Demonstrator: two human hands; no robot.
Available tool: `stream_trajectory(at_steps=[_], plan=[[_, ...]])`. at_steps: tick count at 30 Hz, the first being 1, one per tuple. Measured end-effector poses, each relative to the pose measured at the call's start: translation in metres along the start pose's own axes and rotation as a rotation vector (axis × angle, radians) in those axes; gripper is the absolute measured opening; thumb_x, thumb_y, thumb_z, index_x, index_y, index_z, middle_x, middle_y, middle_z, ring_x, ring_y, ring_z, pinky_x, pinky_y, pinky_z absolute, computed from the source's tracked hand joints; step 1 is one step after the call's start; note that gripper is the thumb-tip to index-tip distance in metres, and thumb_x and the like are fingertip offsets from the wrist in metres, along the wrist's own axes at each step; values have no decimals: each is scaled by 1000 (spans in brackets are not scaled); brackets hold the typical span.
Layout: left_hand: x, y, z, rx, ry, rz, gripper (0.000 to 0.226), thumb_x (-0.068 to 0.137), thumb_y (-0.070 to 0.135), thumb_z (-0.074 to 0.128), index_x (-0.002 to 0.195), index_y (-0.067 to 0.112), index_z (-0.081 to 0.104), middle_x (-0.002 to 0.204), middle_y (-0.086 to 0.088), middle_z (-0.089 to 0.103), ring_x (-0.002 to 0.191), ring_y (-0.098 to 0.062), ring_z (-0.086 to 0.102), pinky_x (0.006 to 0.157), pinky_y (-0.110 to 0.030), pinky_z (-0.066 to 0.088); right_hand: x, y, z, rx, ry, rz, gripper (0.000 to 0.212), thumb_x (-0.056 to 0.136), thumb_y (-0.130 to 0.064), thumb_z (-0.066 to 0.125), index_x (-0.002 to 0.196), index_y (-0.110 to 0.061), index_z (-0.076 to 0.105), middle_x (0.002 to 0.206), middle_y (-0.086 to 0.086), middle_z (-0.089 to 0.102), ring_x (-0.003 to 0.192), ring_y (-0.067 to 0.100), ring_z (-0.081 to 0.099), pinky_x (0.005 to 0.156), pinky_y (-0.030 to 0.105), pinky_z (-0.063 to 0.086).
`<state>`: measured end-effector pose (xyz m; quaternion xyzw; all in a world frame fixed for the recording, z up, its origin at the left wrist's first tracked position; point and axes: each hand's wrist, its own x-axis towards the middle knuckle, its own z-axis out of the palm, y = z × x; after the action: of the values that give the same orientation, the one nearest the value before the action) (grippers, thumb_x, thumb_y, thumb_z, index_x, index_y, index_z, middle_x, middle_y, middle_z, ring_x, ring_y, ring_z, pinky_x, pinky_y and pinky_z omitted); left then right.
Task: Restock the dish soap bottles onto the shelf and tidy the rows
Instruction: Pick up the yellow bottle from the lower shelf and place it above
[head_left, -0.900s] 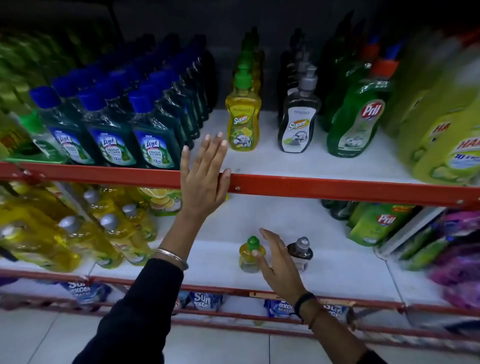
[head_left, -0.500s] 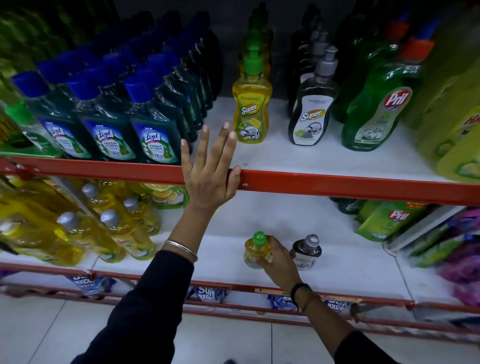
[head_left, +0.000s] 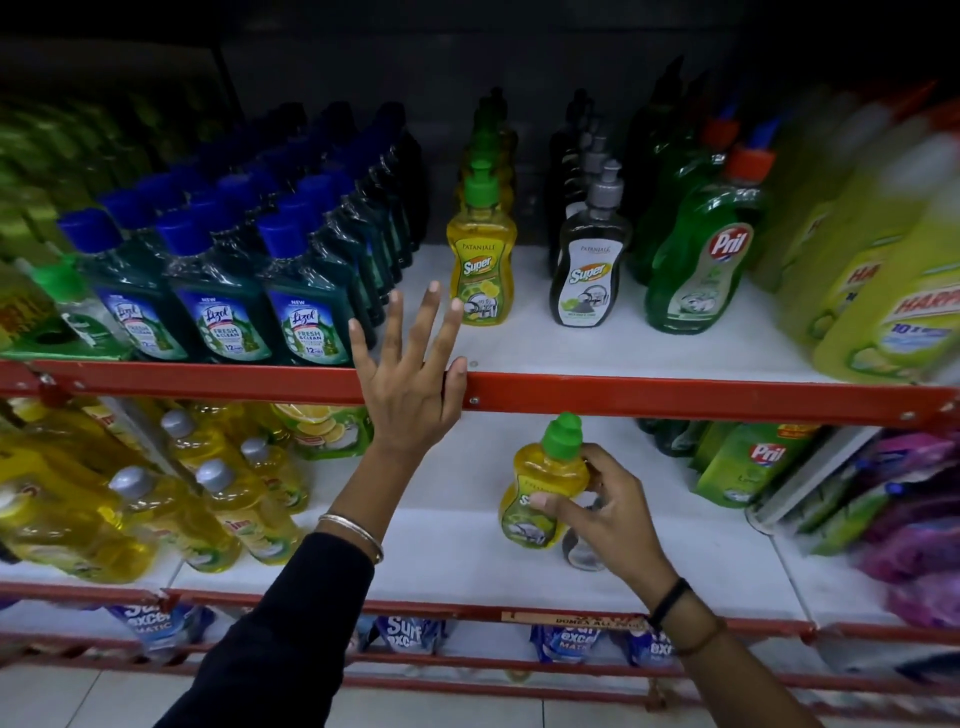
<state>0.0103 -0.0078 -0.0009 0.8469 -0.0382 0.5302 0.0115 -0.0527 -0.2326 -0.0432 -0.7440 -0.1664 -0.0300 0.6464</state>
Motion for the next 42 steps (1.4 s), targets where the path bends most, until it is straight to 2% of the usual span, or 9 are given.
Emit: stream_trajectory(at_steps=[4,6,10,13,16,20,31,36,42], plan=[[2,3,1,22,6,-40,50,100,40,26,146,23,36,151,-3,38,142,-29,33,118,-53,3,19,-62,-17,27,57,-184,39,66,-38,79,102,-35,67,97,-1,72,92,21,68,81,36,55],[1,2,1,30,8,-37,51,100,40,26,146,23,36,151,-4,38,142,-30,31,118,-53,5,32,-90,-23,78,81,-255,42,67,-40,79,105,-25,67,99,6,72,92,25,69,81,42,56],[1,2,1,46,11,-28,50,100,40,26,147,24,35,151,-3,38,143,-30,31,116,-55,11,64,-131,-23,179,179,-345,36,70,-20,79,104,-22,67,92,-9,75,89,12,70,79,28,56],[1,2,1,55,18,-27,51,100,40,26,147,25,34,150,-3,40,142,-30,33,116,-54,13,88,-145,-13,197,218,-385,36,75,-14,76,109,-14,66,99,-1,74,94,16,70,81,31,56],[0,1,1,64,17,-24,52,100,40,25,149,25,32,150,-4,40,142,-30,33,116,-54,15,112,-140,4,111,215,-377,36,74,-18,79,108,-12,67,101,8,73,93,19,70,81,36,57],[0,2,2,50,24,-43,52,99,40,25,147,20,35,150,-5,40,141,-31,34,116,-53,15,136,-117,27,-44,206,-317,47,67,-40,79,108,-21,66,103,5,71,92,18,69,82,43,57],[-1,2,3,36,29,-49,56,98,39,24,148,15,31,149,-8,40,140,-33,35,119,-49,13,143,-98,38,-296,154,-330,53,73,-46,74,115,-17,62,111,3,65,99,16,62,80,24,51],[-1,2,3,45,40,-43,56,98,39,23,148,15,32,150,-7,38,140,-33,35,118,-49,15,115,-101,22,-173,220,-307,50,78,-38,73,121,-21,56,112,-5,60,106,10,60,86,24,52],[-3,2,5,56,45,-28,54,98,38,24,146,17,37,148,-6,43,140,-31,36,116,-51,18,34,-72,-15,4,314,-406,28,82,-27,66,109,-20,61,100,5,65,94,14,64,74,21,53]])
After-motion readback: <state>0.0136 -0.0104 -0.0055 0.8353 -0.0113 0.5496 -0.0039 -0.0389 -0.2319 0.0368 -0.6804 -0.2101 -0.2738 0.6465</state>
